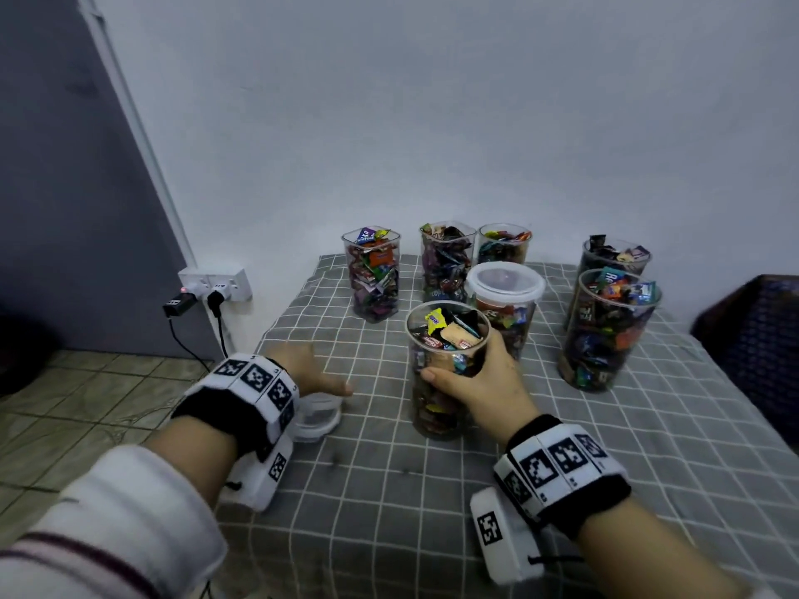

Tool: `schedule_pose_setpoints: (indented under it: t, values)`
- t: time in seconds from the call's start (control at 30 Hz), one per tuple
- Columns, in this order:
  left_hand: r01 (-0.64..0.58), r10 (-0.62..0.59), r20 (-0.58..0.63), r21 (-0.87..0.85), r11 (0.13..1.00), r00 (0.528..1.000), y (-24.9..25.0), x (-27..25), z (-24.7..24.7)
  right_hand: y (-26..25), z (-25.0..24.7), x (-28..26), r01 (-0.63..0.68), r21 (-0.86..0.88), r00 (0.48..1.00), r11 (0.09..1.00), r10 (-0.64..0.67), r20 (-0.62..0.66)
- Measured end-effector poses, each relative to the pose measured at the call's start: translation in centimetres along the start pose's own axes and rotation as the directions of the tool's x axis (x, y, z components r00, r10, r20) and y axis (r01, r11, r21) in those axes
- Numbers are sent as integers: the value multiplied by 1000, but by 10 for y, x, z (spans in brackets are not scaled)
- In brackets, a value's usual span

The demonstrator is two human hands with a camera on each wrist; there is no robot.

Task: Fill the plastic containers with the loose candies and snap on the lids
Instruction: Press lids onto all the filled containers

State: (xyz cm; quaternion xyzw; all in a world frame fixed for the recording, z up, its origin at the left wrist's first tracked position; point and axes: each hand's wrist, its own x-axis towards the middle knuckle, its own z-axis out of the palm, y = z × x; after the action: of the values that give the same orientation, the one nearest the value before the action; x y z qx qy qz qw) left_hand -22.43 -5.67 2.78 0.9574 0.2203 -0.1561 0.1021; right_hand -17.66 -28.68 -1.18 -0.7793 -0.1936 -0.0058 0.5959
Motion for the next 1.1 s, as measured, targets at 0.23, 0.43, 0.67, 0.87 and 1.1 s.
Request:
schedule_pose_setpoints:
  t: [0.23,0.43,0.67,0.87,1.1]
  values:
    - [72,-80,45,163,984,996,-5,5,13,-4,-7,-7,23,-48,1000,999,-23,3]
    - [-112,64,-220,-216,970,973,15,-30,-25,-7,-10,-14,10,-88,1000,996,-9,10]
    - [-532,423,-334,-394,749,842,68,-69,-45,-14,-11,-24,-7,-126,1000,992,6,-5]
    - [-563,494,-270,-386,731,826,92,-64,-20,-18,-16,-33,-25,-148,999,989,30,29]
    - [-563,488,-289,-311,766,824,94,-64,-13,-25,-19,-36,-52,-164,997,985,60,45]
